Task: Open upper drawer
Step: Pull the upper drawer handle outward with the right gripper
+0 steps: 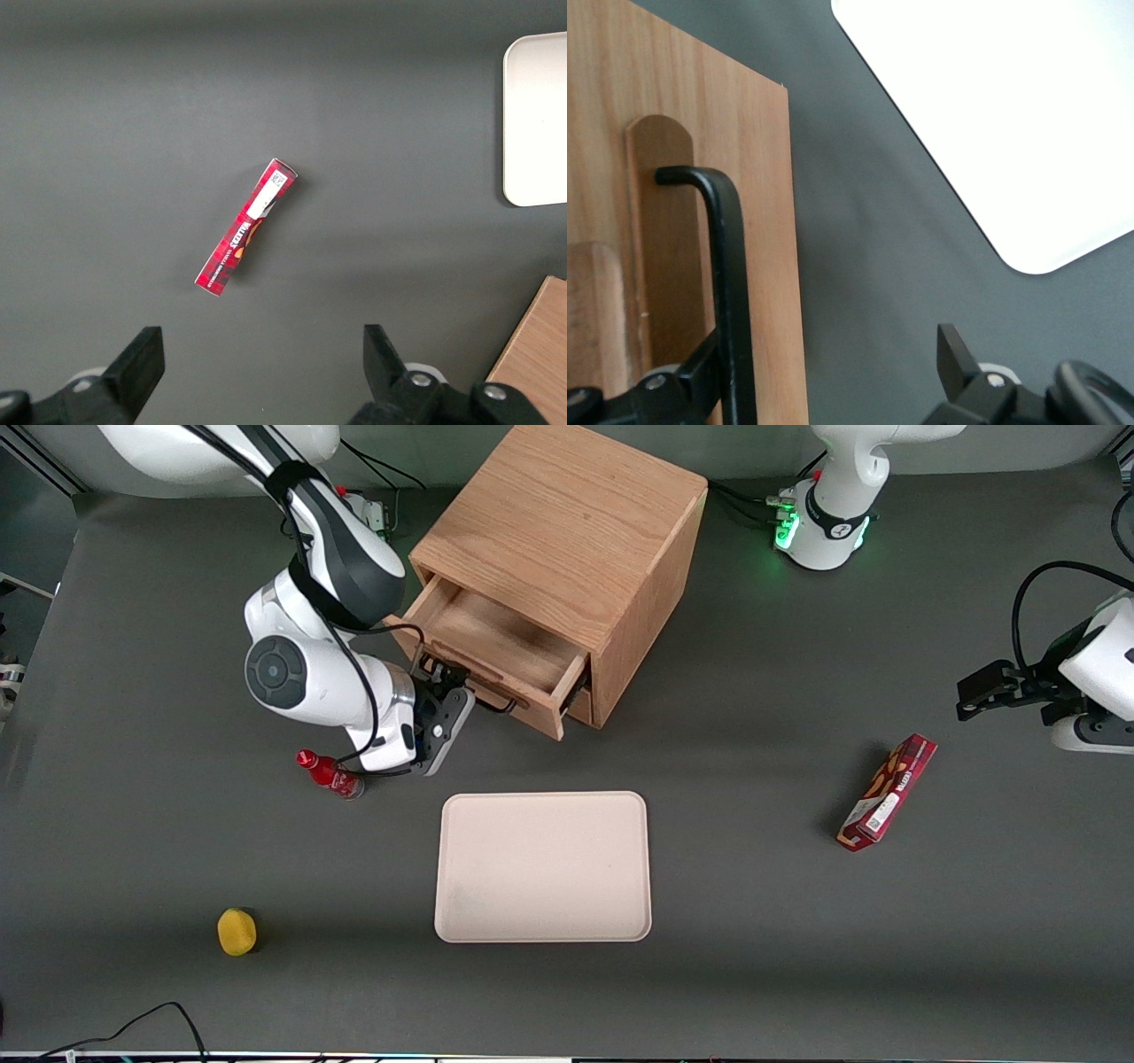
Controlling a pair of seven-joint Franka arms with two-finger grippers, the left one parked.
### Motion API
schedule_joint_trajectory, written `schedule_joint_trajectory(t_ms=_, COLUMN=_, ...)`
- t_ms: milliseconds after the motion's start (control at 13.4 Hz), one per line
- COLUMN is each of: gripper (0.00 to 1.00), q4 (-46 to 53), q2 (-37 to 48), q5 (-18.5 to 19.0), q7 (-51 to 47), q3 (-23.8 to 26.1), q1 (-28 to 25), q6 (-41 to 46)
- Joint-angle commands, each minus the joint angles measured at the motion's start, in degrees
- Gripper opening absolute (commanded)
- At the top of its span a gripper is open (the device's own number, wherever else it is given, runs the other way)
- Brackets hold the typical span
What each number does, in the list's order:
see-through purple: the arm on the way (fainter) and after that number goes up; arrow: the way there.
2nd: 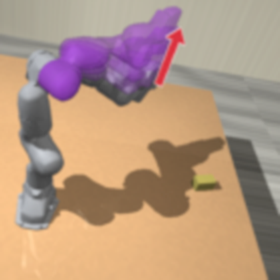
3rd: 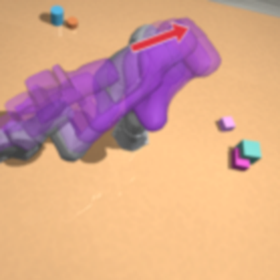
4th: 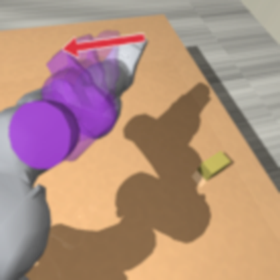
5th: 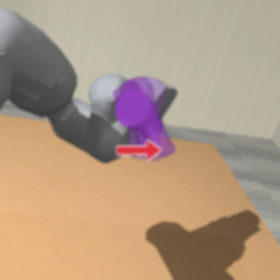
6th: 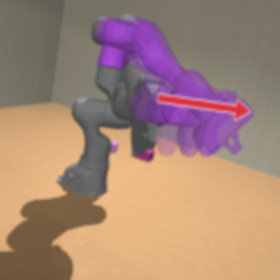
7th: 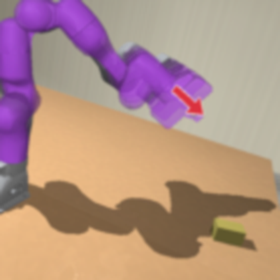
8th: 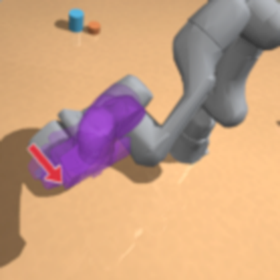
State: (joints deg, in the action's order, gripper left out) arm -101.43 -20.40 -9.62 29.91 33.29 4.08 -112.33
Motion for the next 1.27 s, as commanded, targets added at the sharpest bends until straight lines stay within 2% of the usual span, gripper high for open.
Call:
schedule_joint_trajectory(t_ms=0, gripper=1.0, q4=2.8, q2=-2.2, q5=2.3, q7=0.8, q3=-0.1, q1=-0.1, q6=0.5)
schedule_joint_trajectory(t_ms=448, gripper=1.0, q4=7.2, q2=-4.7, q5=5.2, q7=2.8, q3=-2.9, q1=-0.1, q6=3.3)
schedule_joint_trajectory(t_ms=1045, gripper=1.0, q4=12.2, q2=-7.6, q5=6.2, q7=4.4, q3=-5.9, q1=-0.6, q6=5.0)
schedule_joint_trajectory(t_ms=1194, gripper=1.0, q4=14.5, q2=-8.7, q5=8.3, q7=6.0, q3=-5.9, q1=-0.4, q6=6.8)
